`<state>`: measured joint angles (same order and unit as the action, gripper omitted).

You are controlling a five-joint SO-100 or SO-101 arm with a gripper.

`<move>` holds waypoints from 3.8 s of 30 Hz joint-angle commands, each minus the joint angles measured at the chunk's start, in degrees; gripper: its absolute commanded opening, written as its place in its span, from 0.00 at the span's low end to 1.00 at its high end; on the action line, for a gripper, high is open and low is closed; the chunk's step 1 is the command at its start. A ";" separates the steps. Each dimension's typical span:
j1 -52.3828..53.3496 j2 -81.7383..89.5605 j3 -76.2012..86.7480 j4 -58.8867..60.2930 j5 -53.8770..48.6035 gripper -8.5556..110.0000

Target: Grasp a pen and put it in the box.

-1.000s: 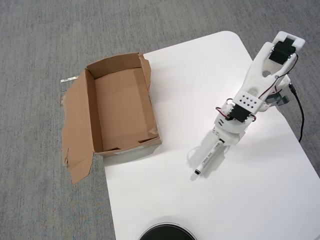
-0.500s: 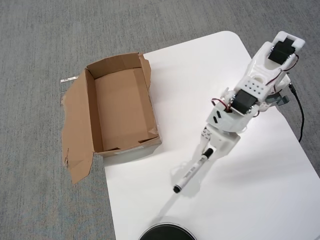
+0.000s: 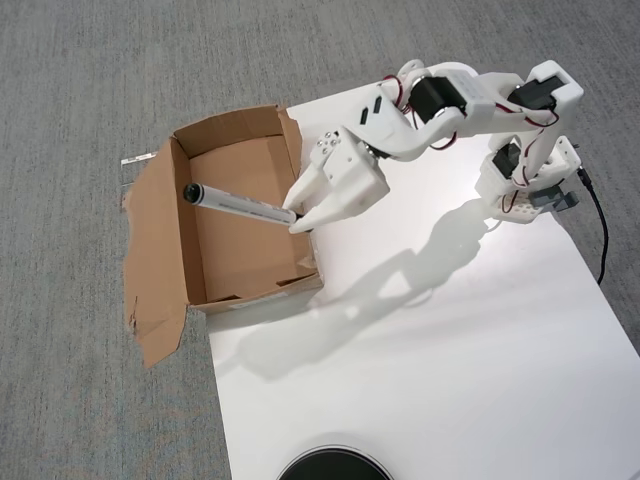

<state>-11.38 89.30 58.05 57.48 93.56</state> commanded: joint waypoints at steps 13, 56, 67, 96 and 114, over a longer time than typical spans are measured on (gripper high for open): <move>9.89 -20.74 -22.46 -0.35 19.56 0.08; 18.50 -35.77 -23.33 0.53 37.40 0.27; 18.33 -22.94 -22.10 2.11 37.40 0.27; 11.47 35.33 3.91 28.48 54.80 0.27; 11.56 79.01 57.61 28.13 66.58 0.27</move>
<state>0.57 163.48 109.03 86.57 156.84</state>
